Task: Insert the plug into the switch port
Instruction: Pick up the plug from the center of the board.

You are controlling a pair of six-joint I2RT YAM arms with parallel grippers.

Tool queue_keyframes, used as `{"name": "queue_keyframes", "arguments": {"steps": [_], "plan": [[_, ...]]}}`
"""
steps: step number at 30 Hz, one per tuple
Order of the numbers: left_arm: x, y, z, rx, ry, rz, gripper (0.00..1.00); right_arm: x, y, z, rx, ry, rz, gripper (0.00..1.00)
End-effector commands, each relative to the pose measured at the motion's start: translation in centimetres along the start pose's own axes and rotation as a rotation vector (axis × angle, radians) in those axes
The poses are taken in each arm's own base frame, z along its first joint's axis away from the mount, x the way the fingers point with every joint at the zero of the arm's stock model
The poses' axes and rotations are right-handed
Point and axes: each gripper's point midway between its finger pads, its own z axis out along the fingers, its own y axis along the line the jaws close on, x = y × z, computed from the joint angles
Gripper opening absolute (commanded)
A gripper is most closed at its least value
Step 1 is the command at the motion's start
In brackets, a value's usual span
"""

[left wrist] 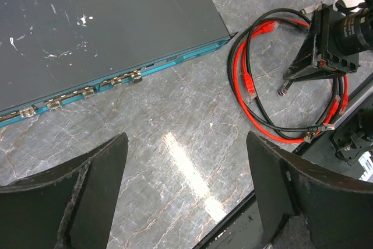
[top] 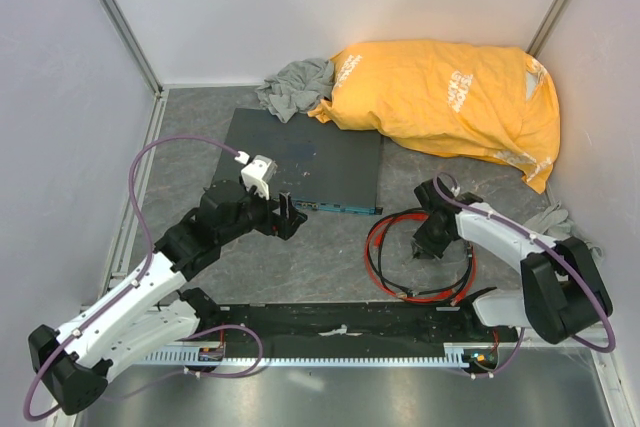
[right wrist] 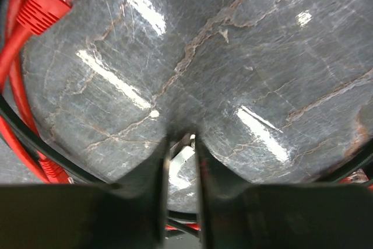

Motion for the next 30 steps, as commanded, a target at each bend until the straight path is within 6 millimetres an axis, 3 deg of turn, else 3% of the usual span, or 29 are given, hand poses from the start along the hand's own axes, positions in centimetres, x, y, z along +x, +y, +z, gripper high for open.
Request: {"name": "queue_keyframes", "arguments": {"steps": [1, 3, 6, 9, 12, 18, 25, 26, 28, 30], "plan": [[-0.4, -0.4, 0.5, 0.022, -0.020, -0.001, 0.88, -0.9, 0.8, -0.5, -0.054, -0.060, 0.048, 0.20], [-0.2, -0.5, 0.7, 0.029, -0.017, -0.002, 0.88, -1.1, 1.5, -0.9, -0.104, -0.074, 0.059, 0.11], [0.3, -0.4, 1.1, 0.026, -0.004, -0.012, 0.88, -2.0, 3.0, -2.1, -0.216, -0.125, 0.055, 0.05], [0.8, -0.3, 1.6, 0.019, 0.020, -0.043, 0.88, -2.9, 5.5, -4.1, -0.358, -0.182, 0.009, 0.03], [0.9, -1.2, 2.2, 0.053, 0.041, -0.088, 0.89, -3.7, 9.7, -7.2, -0.589, -0.253, -0.045, 0.03], [0.4, -3.8, 3.6, 0.148, 0.044, -0.182, 0.89, -1.7, 14.1, -10.2, -0.901, -0.262, -0.145, 0.03], [-0.4, -6.0, 5.7, 0.119, 0.004, -0.108, 0.89, 0.2, 16.1, -12.2, -1.114, -0.245, -0.139, 0.03], [0.2, -6.6, 6.0, 0.123, 0.018, -0.089, 0.88, 0.1, 16.1, -12.2, -1.125, -0.253, -0.139, 0.02], [-0.2, -6.0, 6.5, 0.064, -0.016, -0.066, 0.88, 0.1, 16.3, -12.8, -1.165, -0.273, -0.157, 0.01], [-0.2, -6.6, 6.9, 0.061, -0.034, -0.048, 0.80, 0.2, 16.5, -13.4, -1.199, -0.284, -0.170, 0.01]]}}
